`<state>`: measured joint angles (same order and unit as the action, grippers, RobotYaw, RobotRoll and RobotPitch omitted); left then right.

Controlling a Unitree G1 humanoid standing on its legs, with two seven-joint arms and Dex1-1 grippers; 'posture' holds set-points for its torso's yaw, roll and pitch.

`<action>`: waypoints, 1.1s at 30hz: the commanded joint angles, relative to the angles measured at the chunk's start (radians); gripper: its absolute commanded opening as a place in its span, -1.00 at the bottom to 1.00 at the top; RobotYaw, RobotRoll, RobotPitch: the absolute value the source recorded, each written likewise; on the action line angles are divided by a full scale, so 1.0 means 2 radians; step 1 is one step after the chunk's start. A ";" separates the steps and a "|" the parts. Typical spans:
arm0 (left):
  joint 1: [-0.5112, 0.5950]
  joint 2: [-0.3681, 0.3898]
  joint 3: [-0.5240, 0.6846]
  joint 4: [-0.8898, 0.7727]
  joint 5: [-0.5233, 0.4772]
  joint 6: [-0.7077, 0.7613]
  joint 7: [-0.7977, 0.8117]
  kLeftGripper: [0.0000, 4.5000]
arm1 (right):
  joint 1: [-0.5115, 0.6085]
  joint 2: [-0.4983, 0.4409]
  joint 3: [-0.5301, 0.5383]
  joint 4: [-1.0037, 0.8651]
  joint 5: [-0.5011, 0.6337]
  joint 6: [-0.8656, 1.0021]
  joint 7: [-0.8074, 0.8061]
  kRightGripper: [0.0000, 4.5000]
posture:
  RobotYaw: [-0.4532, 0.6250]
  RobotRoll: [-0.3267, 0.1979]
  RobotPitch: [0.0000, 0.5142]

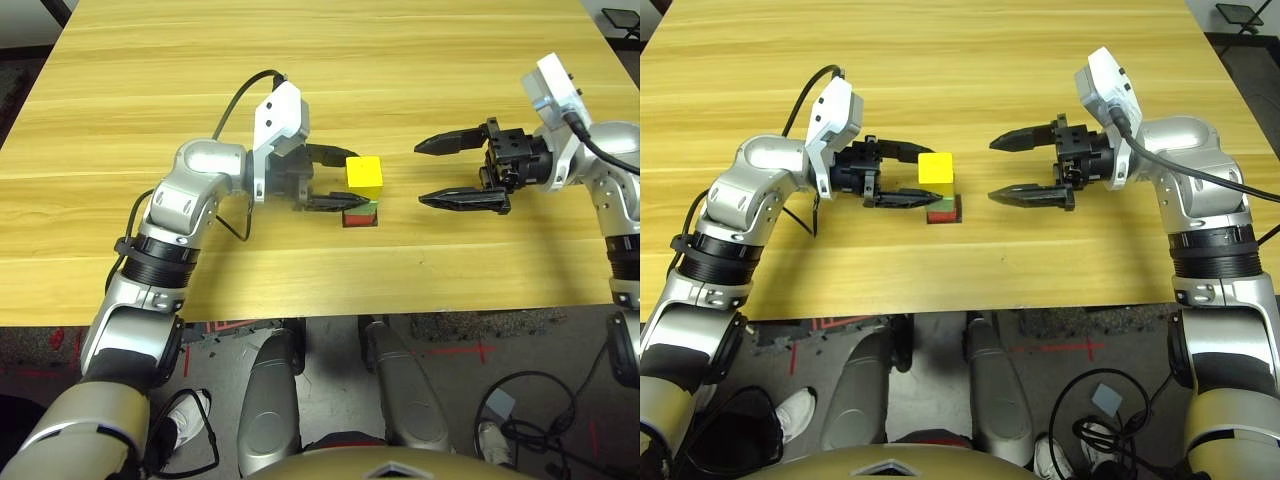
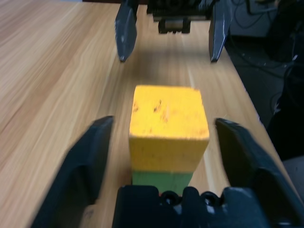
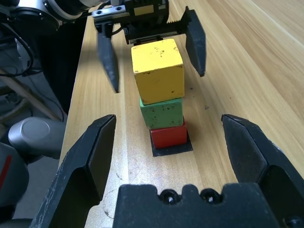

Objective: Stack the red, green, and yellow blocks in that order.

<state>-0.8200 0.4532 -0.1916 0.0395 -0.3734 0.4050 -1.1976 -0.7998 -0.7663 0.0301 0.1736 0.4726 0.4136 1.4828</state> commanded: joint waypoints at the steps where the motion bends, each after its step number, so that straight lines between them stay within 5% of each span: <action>1: -0.009 -0.004 0.019 -0.040 -0.025 0.029 0.022 0.98 | -0.007 -0.006 -0.006 0.008 -0.001 -0.008 0.008 1.00 | -0.38 -0.22 0.17; 8: -0.013 -0.007 0.143 -0.122 -0.104 0.103 0.152 0.98 | -0.022 0.001 -0.031 0.023 0.021 0.019 -0.014 1.00 | -0.34 -0.25 0.15; 11: 0.002 -0.042 0.210 -0.155 -0.120 0.104 0.266 0.98 | -0.002 0.018 -0.068 0.018 0.024 0.024 -0.087 1.00 | -0.26 -0.26 0.15; 17: 0.161 -0.072 0.209 -0.236 -0.061 0.072 0.373 0.98 | 0.078 0.077 -0.137 -0.030 -0.010 0.010 -0.296 1.00 | -0.23 -0.28 0.14; 21: 0.259 -0.108 0.229 -0.219 0.015 -0.005 0.462 0.98 | 0.140 0.118 -0.162 -0.046 -0.047 -0.067 -0.387 1.00 | -0.28 -0.28 0.11; 27: 0.309 -0.084 0.263 -0.125 0.114 -0.159 0.519 0.98 | 0.169 0.161 -0.191 -0.026 -0.063 -0.175 -0.463 1.00 | -0.34 -0.33 0.22; 33: 0.338 -0.065 0.283 -0.072 0.134 -0.225 0.531 0.98 | 0.190 0.161 -0.197 -0.003 -0.067 -0.212 -0.487 1.00 | -0.33 -0.36 0.25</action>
<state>-0.1661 0.3147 0.3763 -0.1251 -0.1231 -0.0106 -0.1370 -0.4418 -0.4455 -0.3533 0.1505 0.3444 0.0078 0.5168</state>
